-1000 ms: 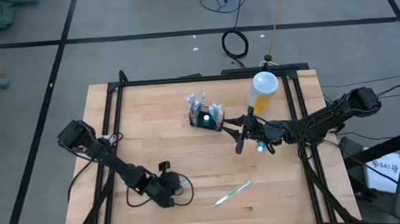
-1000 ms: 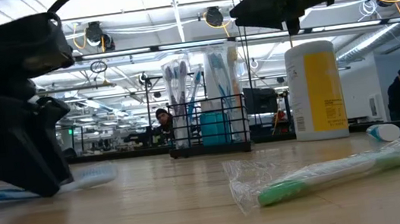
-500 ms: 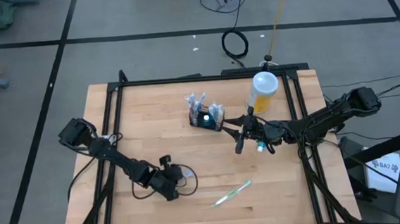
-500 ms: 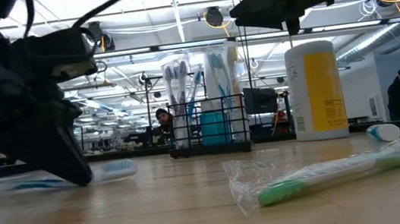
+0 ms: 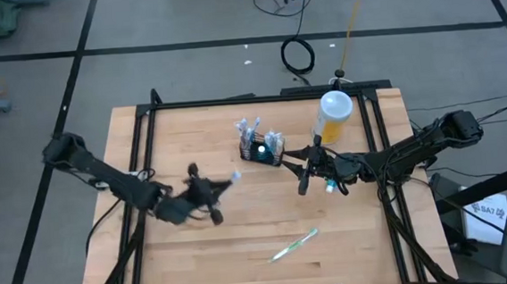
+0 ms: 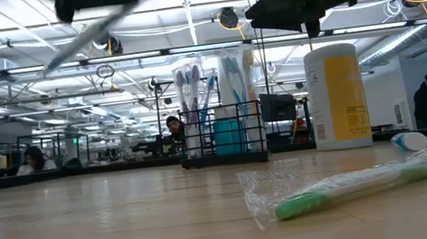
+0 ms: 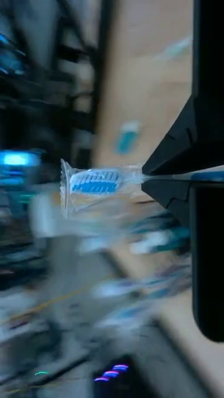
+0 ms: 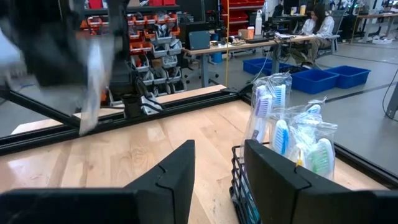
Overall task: Pick & Place toothbrushing station
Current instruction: Put the blue toothbrush into the black wire organizer
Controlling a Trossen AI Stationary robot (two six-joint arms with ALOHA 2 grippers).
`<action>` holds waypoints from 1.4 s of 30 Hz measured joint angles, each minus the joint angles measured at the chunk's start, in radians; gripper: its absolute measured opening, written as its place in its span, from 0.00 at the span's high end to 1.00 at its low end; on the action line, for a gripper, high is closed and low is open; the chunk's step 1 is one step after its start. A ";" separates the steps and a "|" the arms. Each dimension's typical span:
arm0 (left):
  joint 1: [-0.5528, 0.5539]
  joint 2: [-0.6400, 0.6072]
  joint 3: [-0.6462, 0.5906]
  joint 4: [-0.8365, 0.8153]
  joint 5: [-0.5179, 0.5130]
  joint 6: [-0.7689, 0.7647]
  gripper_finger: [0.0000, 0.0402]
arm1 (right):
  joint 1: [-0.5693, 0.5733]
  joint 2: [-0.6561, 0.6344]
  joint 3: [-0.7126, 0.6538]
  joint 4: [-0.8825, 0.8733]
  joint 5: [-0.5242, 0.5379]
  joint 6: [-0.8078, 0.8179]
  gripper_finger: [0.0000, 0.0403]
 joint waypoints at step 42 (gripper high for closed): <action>0.684 0.304 -0.255 1.418 0.815 0.372 0.97 | 0.000 0.000 0.000 0.000 0.001 0.000 0.68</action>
